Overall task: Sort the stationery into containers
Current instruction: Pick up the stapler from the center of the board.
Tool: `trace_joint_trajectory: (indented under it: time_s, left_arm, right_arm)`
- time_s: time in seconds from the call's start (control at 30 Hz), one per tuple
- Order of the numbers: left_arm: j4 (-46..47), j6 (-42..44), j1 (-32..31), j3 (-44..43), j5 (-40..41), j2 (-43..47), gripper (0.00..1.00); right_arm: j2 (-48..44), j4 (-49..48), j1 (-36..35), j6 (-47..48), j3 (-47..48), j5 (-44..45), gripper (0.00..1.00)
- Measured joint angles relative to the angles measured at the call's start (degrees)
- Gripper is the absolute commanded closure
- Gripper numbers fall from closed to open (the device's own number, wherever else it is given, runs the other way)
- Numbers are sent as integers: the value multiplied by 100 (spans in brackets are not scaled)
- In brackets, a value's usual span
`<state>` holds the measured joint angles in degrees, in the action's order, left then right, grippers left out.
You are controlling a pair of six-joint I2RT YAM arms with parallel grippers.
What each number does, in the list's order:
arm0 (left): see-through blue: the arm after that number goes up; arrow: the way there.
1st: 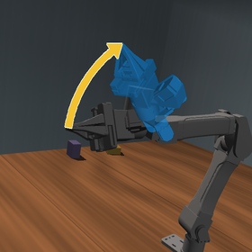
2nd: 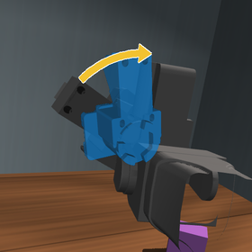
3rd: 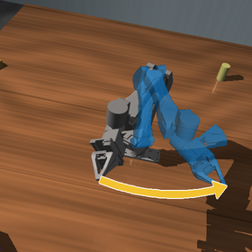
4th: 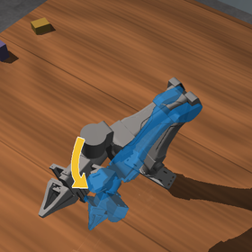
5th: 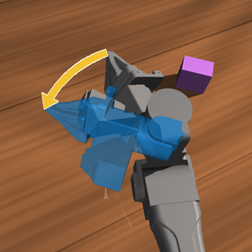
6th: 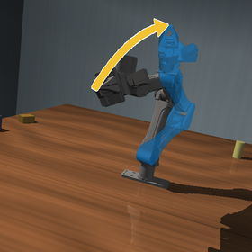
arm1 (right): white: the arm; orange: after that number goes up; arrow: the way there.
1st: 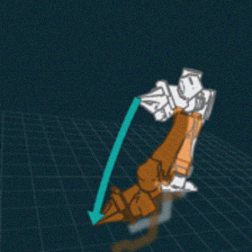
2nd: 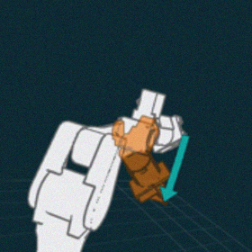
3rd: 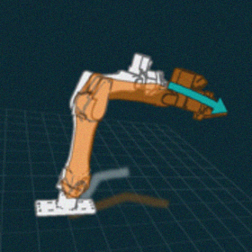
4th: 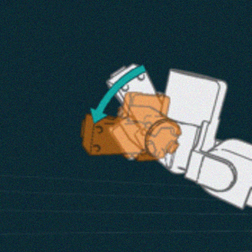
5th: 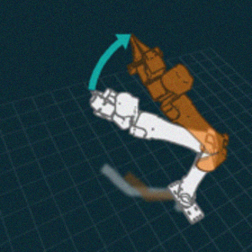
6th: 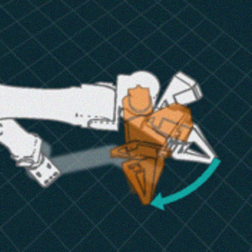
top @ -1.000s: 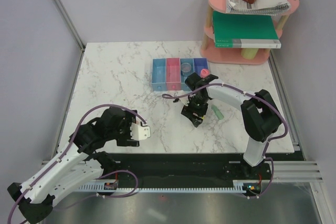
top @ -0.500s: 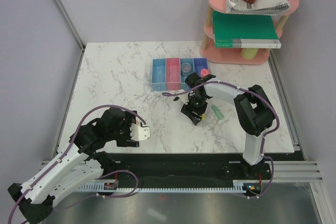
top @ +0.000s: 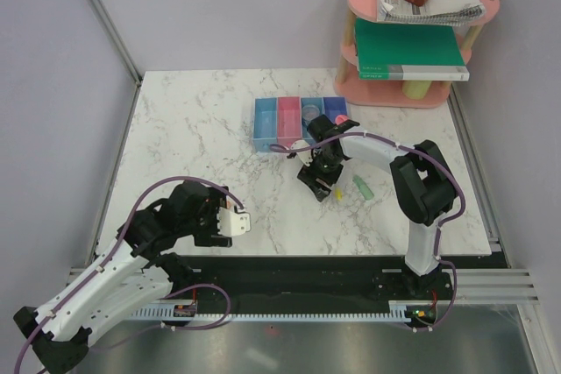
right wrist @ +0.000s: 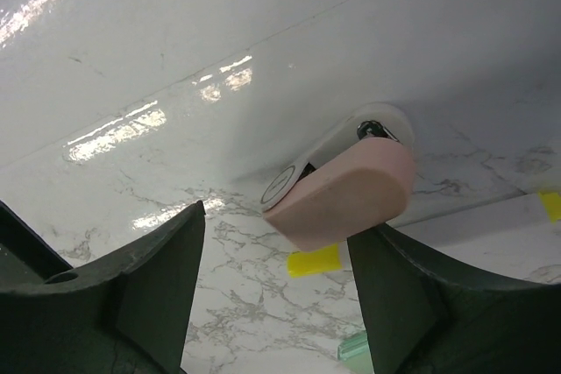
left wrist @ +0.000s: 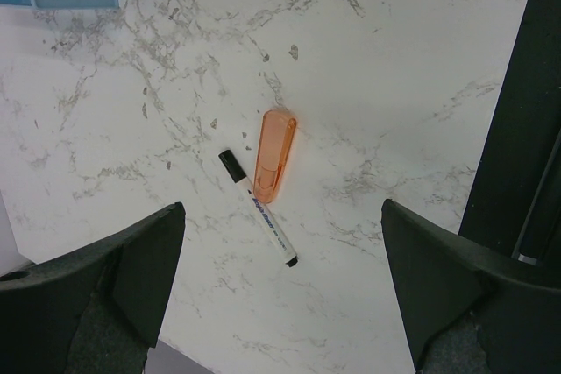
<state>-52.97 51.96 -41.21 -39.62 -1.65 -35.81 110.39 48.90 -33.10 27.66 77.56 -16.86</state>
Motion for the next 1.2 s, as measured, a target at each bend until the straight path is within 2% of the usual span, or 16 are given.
trace_joint_trajectory:
  time_s: [0.2,0.5,0.7,0.9,1.2]
  left_arm:
    - [0,0,0,2,2,-7,0]
    - [0,0,0,2,2,-9,0]
    - [15,0,0,2,2,-52,0]
    - [42,0,15,2,2,-57,0]
    - [42,0,26,2,2,-50,0]
  right_arm:
    - [0,-262,0,-291,0,35,32]
    - [-17,-590,0,-557,-131,374,51]
    - [-160,-634,-2,-588,-363,634,69]
    - [-319,-669,-15,-610,-404,820,78]
    - [-448,-688,-160,-553,-319,1064,79]
